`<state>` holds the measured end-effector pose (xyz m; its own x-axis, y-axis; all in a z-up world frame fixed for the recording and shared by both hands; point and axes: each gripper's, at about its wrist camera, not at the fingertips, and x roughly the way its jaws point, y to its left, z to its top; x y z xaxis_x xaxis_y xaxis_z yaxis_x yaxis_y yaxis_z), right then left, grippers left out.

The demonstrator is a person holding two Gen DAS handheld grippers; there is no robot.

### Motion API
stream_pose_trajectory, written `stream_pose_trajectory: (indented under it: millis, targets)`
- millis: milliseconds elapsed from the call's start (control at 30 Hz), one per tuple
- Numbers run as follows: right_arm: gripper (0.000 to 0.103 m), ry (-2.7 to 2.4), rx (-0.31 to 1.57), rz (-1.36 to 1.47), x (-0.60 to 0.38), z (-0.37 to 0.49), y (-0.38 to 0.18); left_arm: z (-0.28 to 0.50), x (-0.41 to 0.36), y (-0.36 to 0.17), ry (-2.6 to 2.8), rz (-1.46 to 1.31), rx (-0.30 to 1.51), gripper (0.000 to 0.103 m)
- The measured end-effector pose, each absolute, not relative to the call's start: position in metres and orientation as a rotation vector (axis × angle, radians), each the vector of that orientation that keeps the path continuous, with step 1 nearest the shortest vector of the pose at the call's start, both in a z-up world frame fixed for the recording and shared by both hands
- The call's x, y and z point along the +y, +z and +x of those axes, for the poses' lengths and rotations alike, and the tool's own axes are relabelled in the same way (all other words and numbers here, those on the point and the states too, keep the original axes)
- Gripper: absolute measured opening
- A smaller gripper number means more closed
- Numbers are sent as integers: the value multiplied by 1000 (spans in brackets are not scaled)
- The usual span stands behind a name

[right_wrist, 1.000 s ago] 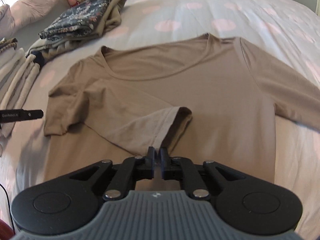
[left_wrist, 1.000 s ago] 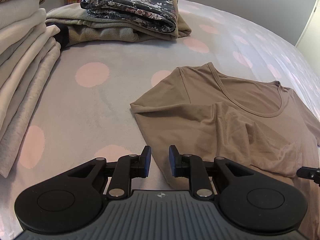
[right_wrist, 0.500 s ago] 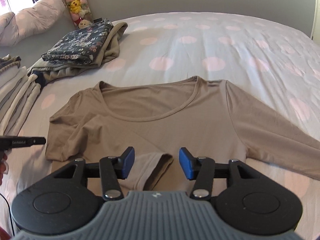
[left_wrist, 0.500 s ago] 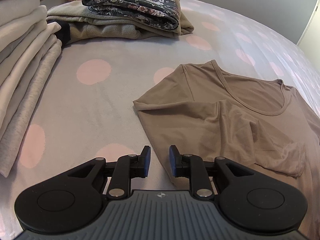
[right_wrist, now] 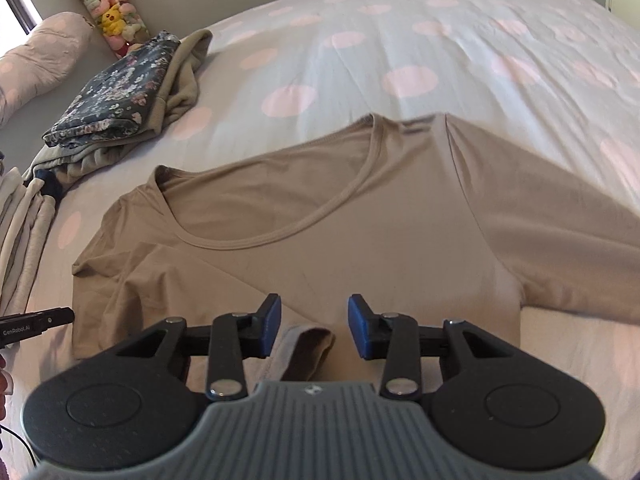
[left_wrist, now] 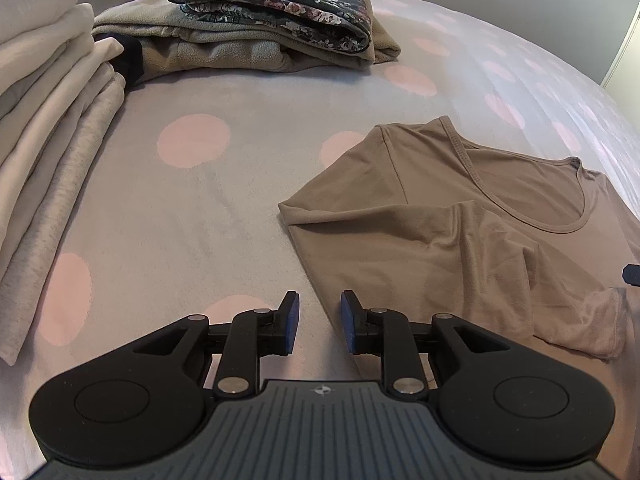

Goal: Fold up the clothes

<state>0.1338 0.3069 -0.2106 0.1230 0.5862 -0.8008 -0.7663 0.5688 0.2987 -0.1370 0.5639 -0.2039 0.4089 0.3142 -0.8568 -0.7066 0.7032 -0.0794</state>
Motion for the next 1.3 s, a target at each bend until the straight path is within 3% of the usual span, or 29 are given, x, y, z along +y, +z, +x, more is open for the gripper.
stream_pose_trajectory:
  millis: [233, 333, 367, 400, 967, 1300]
  targets:
    - [34, 979, 1117, -212, 305, 129, -230, -134, 563, -207, 662, -460, 960, 21]
    - [18, 984, 1100, -243, 304, 124, -233, -135, 562, -205, 664, -461, 954, 21]
    - [6, 987, 1092, -253, 304, 123, -233, -135, 562, -205, 663, -459, 953, 21]
    - [4, 992, 1084, -259, 305, 122, -230, -135, 562, -205, 663, -459, 953, 21]
    - [3, 1189, 637, -327, 356, 87, -37, -152, 577, -203, 695, -529, 907, 21]
    - [3, 1024, 605, -325, 333, 142, -31, -146, 573, -209, 649, -520, 904, 21]
